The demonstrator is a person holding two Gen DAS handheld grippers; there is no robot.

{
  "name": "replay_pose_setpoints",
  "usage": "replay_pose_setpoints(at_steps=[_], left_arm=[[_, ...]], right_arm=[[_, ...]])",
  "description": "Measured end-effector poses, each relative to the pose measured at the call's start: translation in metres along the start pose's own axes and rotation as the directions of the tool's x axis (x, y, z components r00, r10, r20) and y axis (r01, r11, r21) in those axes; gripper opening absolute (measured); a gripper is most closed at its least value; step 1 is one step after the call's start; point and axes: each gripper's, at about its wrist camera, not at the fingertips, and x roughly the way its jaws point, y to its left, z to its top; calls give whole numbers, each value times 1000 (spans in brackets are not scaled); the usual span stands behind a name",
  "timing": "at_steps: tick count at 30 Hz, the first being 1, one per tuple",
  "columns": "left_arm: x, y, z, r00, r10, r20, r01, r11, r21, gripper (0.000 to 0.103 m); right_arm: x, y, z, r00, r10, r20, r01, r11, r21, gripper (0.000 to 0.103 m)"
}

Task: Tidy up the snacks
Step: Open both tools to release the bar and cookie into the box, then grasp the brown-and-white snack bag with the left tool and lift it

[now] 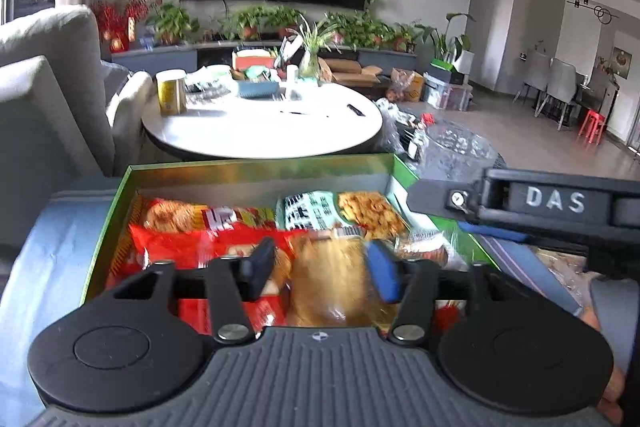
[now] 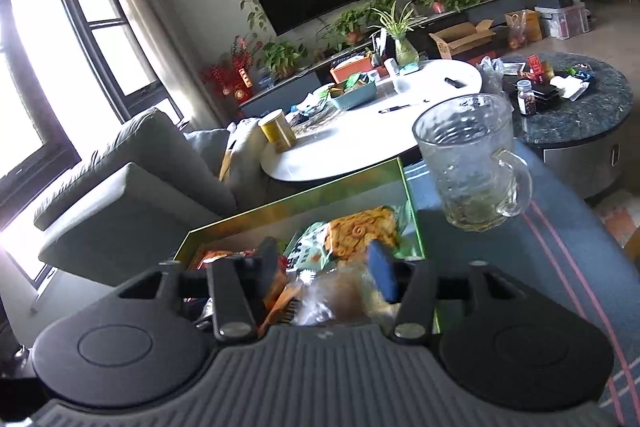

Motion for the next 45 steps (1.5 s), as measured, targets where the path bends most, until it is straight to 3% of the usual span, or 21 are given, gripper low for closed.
replay_pose_setpoints(at_steps=[9,17,23,35,41,45], left_arm=[[-26,-1,-10,1000,3,23,-4,999,34,58],[-68,-2,-19,997,13,73,-16,999,41,67],[-86,-2,-37,999,12,37,-13,1000,26,68],[-95,-20,-72,996,-63,-70,68,995,67,71],[-83,-33,-83,986,-103,-135,122,982,142,72],[-71,-37,-89,985,-84,-152,114,973,202,72]], right_arm=[[-19,2,-8,1000,12,-12,-12,1000,-2,77],[-51,1,-14,1000,-1,4,2,1000,-3,77],[-65,-2,-28,1000,-15,-19,14,1000,-7,77],[-82,-18,-59,994,-70,-87,71,997,16,77],[-84,-22,-61,993,-78,-89,80,997,22,77],[-81,-27,-65,992,-77,-104,80,996,33,77]])
